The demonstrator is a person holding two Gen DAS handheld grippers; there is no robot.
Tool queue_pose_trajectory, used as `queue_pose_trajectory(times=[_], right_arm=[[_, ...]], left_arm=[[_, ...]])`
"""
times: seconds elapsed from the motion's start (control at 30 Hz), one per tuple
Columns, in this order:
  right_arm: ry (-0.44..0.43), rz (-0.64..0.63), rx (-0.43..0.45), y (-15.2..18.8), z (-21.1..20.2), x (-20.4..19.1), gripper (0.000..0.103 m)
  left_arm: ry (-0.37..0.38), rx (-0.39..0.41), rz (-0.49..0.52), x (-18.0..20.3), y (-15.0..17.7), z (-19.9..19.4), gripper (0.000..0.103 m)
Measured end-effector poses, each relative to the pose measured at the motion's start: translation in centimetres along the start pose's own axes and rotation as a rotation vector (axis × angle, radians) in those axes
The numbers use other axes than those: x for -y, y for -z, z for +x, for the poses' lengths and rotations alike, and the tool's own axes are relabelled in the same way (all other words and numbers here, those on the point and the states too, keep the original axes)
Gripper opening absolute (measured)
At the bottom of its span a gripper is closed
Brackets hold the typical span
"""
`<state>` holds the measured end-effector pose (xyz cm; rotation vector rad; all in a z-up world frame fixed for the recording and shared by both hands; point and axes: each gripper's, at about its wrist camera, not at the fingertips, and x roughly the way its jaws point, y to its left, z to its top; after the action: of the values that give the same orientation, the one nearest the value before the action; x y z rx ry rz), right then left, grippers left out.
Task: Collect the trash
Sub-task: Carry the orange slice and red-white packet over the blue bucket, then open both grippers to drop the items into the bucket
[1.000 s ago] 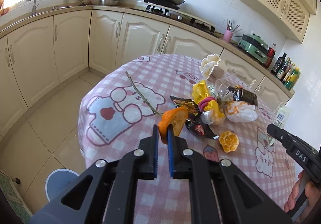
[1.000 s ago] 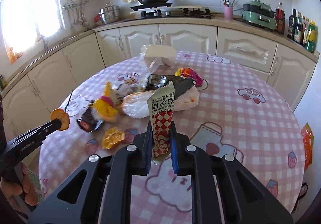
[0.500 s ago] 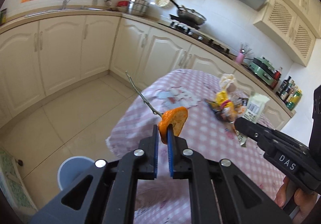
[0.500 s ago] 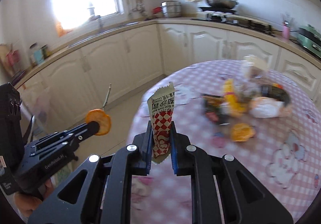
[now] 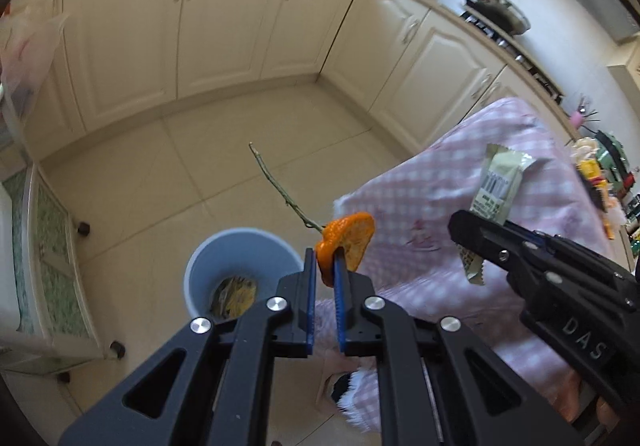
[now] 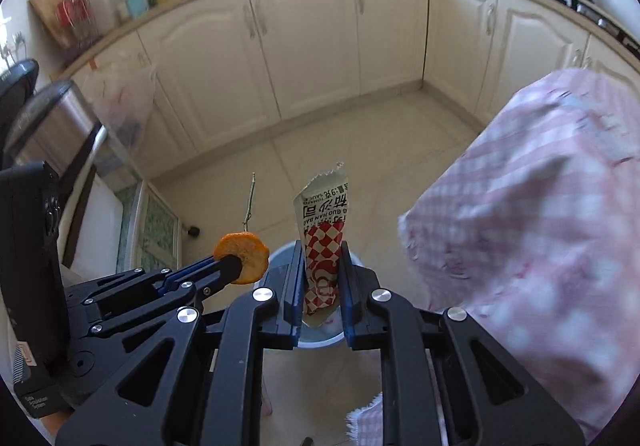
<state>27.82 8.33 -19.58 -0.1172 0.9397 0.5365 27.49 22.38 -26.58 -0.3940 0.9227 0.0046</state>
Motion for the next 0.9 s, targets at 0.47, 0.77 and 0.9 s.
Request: queue_pose_trajectory(times=[0.47, 0.77, 0.9], right_arm=[[-0.01, 0.034, -0.107, 0.1, 7.8, -0.6, 0.014], [-0.032, 0.019, -0.135, 0.1, 9.3, -1.7, 0.014], [-0.048, 0.011, -0.125, -0.4, 9.7, -2.6, 0.016]], left_arm=[[-0.014, -0.067, -0.074, -5.2, -0.6, 5.6, 0.036], [-0.023, -0.065, -0.127, -6.8, 0.2, 5.5, 0.036], [-0.025, -0.05, -0.142, -7.4, 0.0, 4.8, 0.036]])
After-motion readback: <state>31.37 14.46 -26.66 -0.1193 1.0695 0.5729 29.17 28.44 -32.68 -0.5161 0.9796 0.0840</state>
